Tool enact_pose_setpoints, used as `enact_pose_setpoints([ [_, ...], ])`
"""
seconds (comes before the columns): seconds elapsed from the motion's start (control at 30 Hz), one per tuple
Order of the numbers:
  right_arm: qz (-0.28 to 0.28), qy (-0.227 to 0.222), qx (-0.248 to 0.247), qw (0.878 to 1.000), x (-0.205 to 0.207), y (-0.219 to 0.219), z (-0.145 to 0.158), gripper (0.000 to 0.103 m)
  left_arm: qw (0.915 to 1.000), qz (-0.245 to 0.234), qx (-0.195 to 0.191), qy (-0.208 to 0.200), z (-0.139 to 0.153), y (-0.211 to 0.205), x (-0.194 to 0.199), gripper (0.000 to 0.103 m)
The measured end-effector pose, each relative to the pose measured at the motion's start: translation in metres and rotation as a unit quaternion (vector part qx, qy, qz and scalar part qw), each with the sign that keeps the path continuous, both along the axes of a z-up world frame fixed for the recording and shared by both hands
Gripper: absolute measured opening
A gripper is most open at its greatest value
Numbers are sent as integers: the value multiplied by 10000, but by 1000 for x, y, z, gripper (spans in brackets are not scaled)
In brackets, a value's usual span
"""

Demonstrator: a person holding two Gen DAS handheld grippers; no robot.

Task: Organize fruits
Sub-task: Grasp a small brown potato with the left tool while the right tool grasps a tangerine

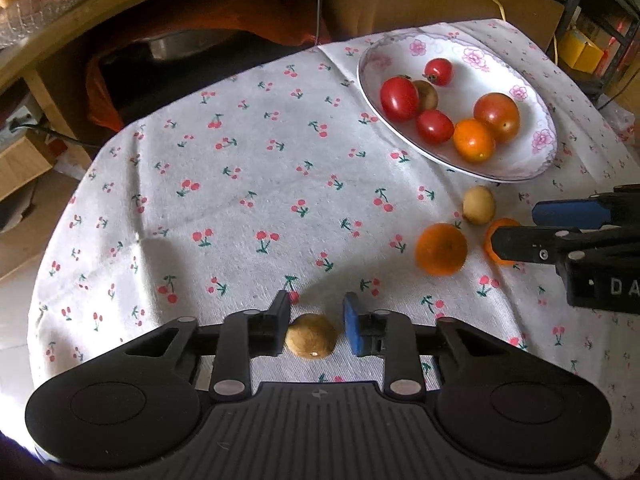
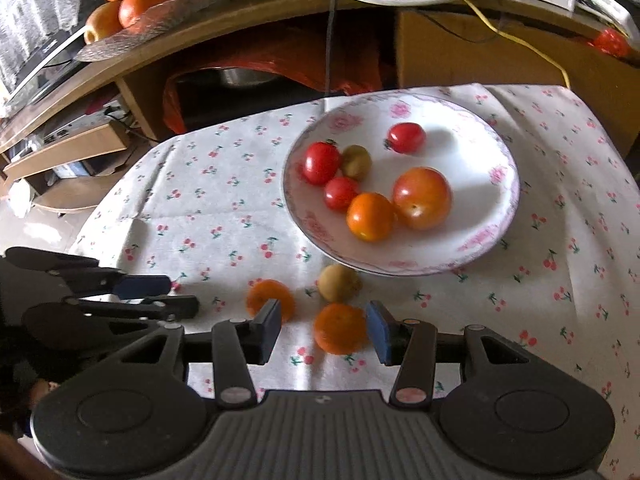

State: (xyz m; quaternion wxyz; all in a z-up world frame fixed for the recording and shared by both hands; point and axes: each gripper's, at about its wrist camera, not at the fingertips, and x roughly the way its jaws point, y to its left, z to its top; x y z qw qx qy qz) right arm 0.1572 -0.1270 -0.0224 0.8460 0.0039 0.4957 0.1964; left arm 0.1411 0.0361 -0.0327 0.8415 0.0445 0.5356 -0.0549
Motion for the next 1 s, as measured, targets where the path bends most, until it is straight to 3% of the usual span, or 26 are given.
enact_pose_setpoints([
  [0.3,-123,112,123,9998,6,-7,-5,46,10000,-48,29,48,0,-1,-5,45],
  [0.43,-146,144,176,9996,10,-6,-5,49,9999,-77,96,40,-1,-1,-8,34],
  [0.7,-58,303,102,9995,12,1,-17,49,9999,-87,29,65,-1,1,-7,34],
  [0.87,-63,296,106,9995,15,-2,-24,48,9999,-98,56,64,-1,0,-6,40],
  [1.0,-41,286,85,9995,15,-8,-23,32,9999,-124,55,63,0,1,-7,34],
])
